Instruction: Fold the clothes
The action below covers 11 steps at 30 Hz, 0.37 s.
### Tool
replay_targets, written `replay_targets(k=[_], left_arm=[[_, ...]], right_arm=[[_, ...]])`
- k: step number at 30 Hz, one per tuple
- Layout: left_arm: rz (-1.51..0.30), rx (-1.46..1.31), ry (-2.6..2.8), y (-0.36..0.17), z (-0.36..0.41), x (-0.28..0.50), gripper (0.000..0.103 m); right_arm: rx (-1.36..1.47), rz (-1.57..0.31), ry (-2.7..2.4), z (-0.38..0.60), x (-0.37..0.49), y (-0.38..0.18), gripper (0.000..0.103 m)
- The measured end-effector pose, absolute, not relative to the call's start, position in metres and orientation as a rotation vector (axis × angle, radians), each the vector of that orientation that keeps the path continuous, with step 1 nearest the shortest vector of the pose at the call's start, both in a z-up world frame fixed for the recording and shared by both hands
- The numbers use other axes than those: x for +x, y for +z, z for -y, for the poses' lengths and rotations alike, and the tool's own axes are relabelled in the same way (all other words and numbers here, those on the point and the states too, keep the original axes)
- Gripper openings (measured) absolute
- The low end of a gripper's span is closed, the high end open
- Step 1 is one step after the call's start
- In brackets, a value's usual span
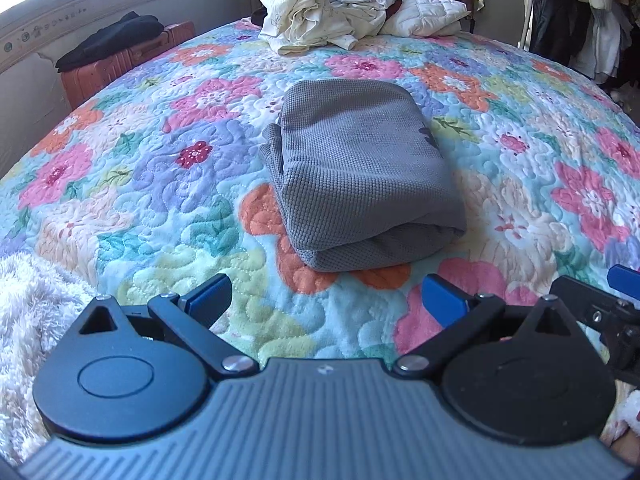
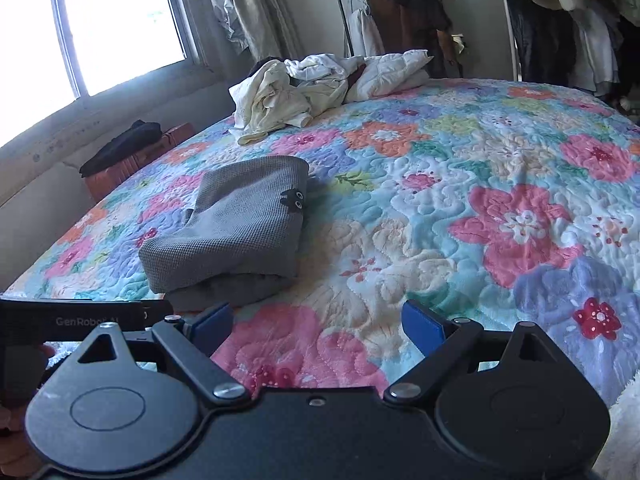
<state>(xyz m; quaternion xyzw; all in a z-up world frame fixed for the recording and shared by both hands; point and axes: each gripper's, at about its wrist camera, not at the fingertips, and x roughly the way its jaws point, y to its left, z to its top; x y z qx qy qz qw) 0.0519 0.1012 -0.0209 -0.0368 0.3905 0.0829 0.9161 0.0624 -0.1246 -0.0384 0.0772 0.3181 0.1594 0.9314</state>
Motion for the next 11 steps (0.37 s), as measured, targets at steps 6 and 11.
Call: replay_targets(k=[6, 11], left_arm=[[-0.845, -0.093, 0.170, -0.025, -0.102, 0.056, 0.103], [-0.910, -0.164, 0.178, -0.034, -0.112, 0.060, 0.103]], right_arm=[[0.171, -0.660, 0.318, 0.128, 0.065, -0.040, 0.094], [0.153, -0.663, 0.327, 0.125, 0.065, -0.041, 0.094]])
